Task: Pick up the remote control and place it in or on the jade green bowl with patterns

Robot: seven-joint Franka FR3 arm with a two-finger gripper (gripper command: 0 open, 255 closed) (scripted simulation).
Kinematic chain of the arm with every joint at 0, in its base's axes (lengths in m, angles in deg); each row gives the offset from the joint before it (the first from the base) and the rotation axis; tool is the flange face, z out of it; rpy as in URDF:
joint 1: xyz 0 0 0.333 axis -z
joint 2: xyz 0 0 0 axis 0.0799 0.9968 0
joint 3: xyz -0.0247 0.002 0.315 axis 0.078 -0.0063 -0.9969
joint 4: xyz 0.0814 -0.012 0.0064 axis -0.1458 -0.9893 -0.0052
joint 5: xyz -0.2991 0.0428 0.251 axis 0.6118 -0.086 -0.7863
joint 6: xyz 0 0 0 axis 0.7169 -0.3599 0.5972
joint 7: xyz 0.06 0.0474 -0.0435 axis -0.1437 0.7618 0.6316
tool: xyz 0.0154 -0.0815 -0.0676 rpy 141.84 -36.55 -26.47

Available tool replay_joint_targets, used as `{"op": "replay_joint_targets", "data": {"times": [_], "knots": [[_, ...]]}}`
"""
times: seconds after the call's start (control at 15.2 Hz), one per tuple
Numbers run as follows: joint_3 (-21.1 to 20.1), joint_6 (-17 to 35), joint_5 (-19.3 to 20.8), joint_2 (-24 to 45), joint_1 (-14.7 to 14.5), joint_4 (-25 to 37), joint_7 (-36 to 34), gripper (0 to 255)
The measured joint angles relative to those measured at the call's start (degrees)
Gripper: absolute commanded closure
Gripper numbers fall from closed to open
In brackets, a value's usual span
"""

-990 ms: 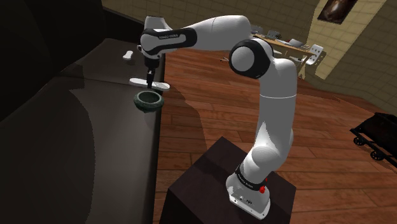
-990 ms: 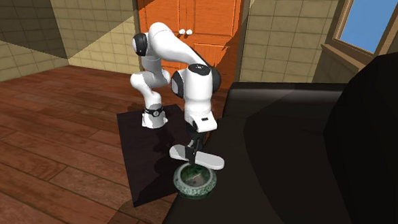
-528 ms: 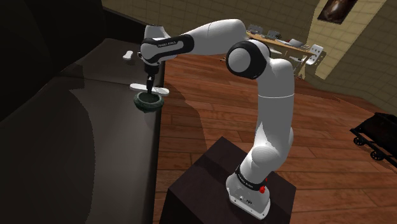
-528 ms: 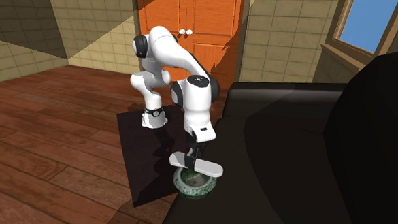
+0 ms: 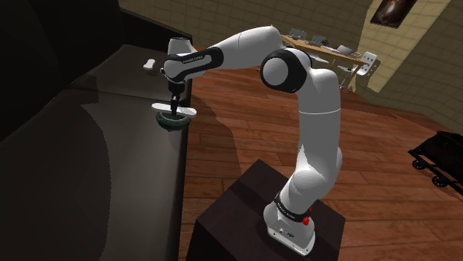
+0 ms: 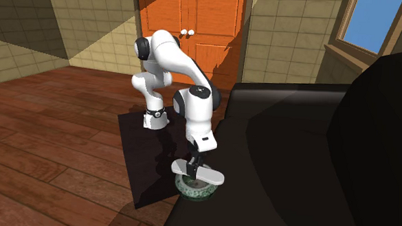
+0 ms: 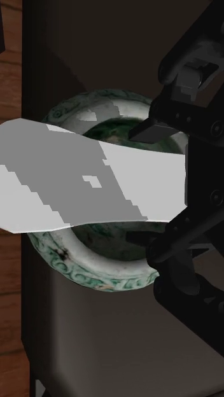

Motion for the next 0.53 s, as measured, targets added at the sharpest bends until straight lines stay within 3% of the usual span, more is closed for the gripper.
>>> {"op": "replay_joint_targets", "data": {"times": [0.26,0.33,0.53], "knots": [[0.0,0.08,0.0,0.07,0.0,0.01,0.0,255],[0.0,0.08,0.0,0.07,0.0,0.01,0.0,0],[0.0,0.09,0.0,0.07,0.0,0.03,0.0,0]]}}
